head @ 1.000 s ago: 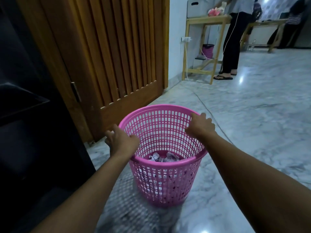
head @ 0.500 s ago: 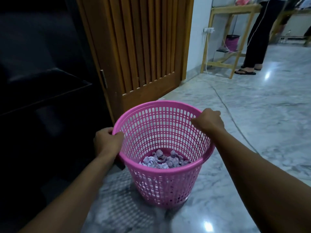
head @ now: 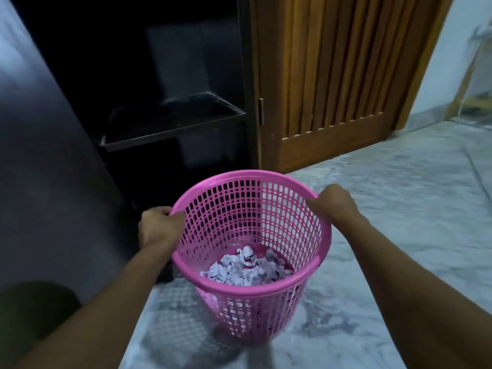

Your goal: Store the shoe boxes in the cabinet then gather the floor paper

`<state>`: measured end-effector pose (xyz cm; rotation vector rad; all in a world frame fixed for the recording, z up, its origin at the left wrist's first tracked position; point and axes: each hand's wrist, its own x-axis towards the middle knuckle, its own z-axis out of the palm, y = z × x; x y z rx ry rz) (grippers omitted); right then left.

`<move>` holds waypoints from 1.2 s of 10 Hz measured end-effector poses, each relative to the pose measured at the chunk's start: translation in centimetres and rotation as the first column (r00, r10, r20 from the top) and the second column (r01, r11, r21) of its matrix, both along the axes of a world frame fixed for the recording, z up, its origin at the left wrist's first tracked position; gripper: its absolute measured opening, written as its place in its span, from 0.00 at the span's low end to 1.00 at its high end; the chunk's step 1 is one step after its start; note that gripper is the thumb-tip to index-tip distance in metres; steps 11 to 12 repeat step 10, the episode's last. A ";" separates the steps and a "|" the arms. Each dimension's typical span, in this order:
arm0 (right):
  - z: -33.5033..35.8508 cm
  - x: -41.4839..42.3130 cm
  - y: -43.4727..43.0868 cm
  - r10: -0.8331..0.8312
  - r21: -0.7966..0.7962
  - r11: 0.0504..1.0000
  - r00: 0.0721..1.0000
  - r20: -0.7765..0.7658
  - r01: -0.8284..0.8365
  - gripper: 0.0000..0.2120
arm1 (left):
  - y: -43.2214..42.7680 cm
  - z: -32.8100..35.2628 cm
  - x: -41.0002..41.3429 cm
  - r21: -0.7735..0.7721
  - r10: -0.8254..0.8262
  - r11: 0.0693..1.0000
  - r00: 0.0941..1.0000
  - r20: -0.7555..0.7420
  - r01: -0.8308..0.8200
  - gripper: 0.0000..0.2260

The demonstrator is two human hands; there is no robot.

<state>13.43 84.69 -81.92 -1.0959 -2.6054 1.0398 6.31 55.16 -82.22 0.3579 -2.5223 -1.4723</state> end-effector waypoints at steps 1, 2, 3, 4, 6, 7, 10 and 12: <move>-0.3 -2.1 -2.0 0.048 -0.019 0.999 0.997 -0.068 -0.050 0.13 | -1.7 -0.4 0.0 0.044 0.099 0.994 0.995 0.000 -0.099 0.08; -0.7 -4.0 -3.5 0.084 -0.019 0.996 0.988 -0.132 -0.088 0.10 | -3.1 -1.3 -0.1 0.090 0.180 0.980 0.984 -0.010 -0.178 0.09; -0.8 -5.6 -4.5 0.111 -0.061 0.990 0.978 -0.179 -0.124 0.09 | -4.0 -2.3 0.3 0.151 0.257 0.956 0.966 -0.011 -0.252 0.10; -0.8 -7.1 -4.8 0.122 -0.086 0.986 0.970 -0.211 -0.142 0.10 | -4.5 -2.6 0.1 0.191 0.277 0.943 0.961 0.003 -0.272 0.09; -1.5 -8.8 -6.6 0.117 -0.050 0.990 0.955 -0.272 -0.135 0.12 | -4.9 -2.7 -1.3 0.194 0.282 0.942 0.959 -0.010 -0.275 0.08; -1.7 -8.2 -7.3 0.174 -0.034 0.982 0.952 -0.251 -0.188 0.14 | -5.8 -2.3 -2.1 0.097 0.290 0.952 0.957 0.007 -0.289 0.11; 3.0 -8.3 -7.1 0.318 0.039 0.948 0.931 -0.181 -0.316 0.21 | -6.3 1.5 -4.0 -0.251 0.029 0.968 0.990 0.137 0.006 0.13; 3.0 -8.3 -7.1 0.318 0.039 0.948 0.931 -0.181 -0.316 0.21 | -6.3 1.5 -4.0 -0.251 0.029 0.968 0.990 0.137 0.006 0.13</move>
